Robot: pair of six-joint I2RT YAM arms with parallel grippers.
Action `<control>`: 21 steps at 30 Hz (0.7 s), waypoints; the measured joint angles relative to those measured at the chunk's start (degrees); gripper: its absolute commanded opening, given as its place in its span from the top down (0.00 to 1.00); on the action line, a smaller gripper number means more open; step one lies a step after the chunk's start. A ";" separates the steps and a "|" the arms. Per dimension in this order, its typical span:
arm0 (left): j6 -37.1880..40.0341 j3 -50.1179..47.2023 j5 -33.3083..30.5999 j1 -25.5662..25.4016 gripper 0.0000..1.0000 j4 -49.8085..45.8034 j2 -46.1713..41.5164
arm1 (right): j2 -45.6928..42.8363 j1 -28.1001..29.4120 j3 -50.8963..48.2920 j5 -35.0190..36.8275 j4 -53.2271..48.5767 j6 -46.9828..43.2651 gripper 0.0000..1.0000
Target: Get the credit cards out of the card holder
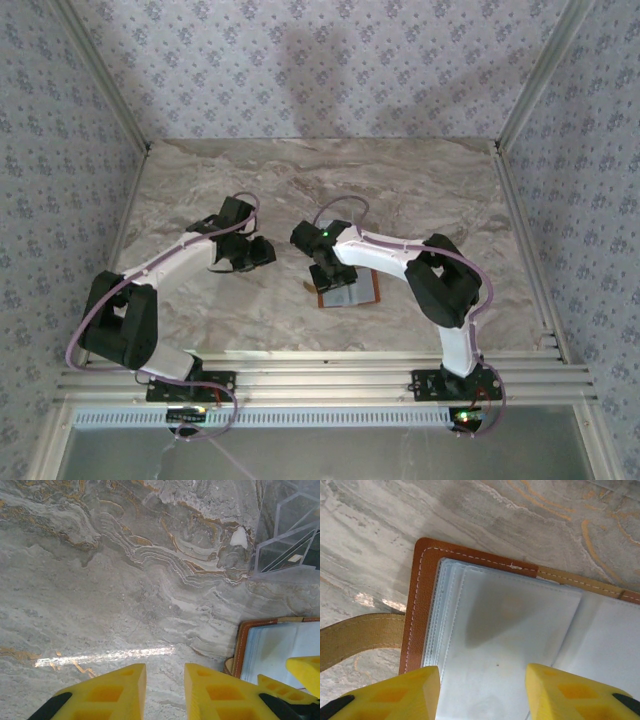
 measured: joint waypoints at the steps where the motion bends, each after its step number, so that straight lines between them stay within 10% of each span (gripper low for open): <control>1: -0.02 0.17 0.00 0.00 0.73 0.00 0.00 | 0.02 0.00 -0.04 -0.02 0.13 0.00 0.50; 21: -0.07 1.95 -0.04 -2.29 0.73 -0.33 0.02 | 1.62 0.00 -0.37 0.68 0.20 0.09 0.86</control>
